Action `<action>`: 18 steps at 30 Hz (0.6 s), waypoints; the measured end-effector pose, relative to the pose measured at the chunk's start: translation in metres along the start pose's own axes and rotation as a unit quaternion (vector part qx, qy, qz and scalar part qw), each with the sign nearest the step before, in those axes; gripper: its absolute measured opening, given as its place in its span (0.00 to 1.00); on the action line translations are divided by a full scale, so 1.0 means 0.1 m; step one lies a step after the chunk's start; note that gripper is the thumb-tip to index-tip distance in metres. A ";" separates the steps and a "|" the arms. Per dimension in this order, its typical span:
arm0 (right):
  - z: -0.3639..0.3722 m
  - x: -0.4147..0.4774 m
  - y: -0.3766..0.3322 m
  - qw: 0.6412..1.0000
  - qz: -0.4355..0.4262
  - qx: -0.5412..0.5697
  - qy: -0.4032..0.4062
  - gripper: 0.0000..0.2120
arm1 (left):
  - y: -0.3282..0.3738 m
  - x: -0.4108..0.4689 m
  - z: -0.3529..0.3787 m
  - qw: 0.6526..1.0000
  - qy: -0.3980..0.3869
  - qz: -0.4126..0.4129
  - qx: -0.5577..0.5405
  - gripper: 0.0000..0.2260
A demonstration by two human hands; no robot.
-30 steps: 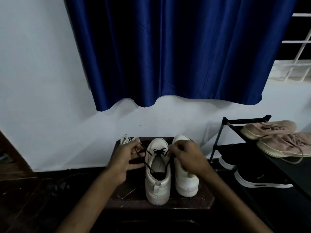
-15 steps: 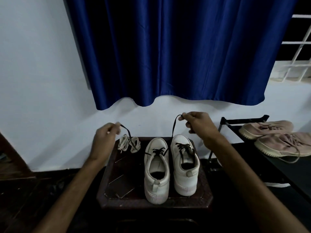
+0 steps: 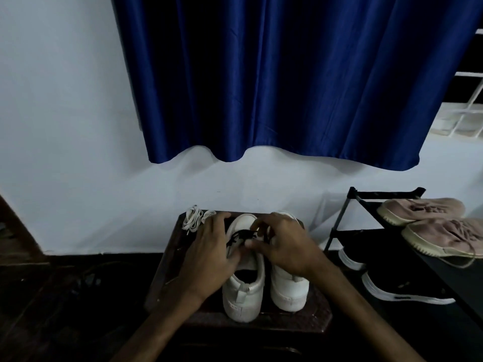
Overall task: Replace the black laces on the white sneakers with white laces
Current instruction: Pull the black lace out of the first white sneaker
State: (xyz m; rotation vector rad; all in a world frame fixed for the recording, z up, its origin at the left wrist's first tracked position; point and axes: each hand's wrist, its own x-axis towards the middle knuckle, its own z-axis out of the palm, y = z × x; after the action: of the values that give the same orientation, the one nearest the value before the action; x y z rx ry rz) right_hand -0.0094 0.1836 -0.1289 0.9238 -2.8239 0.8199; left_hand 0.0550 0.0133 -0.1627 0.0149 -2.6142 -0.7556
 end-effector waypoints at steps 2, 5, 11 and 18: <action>0.07 -0.10 -0.01 0.998 0.019 -0.057 -0.001 0.16 | 0.01 0.01 0.05 0.999 0.008 0.028 0.018 0.21; 0.12 -0.21 0.01 0.988 0.065 -0.132 0.055 0.16 | 0.01 0.00 0.09 0.994 0.010 0.083 0.071 0.14; 0.33 -0.29 -0.12 0.982 0.099 -0.145 0.073 0.16 | 0.01 0.09 0.16 0.985 0.009 0.085 0.151 0.12; 0.57 -0.32 -0.05 0.969 0.084 -0.133 0.190 0.13 | 0.05 0.16 0.17 0.977 0.024 0.073 0.198 0.08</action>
State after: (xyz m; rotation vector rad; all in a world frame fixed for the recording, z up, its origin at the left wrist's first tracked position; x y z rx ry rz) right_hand 0.0254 0.1682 -0.1824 0.4393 -2.6058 0.5407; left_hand 0.0339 0.0240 -0.1664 -0.0440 -2.6403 -0.1749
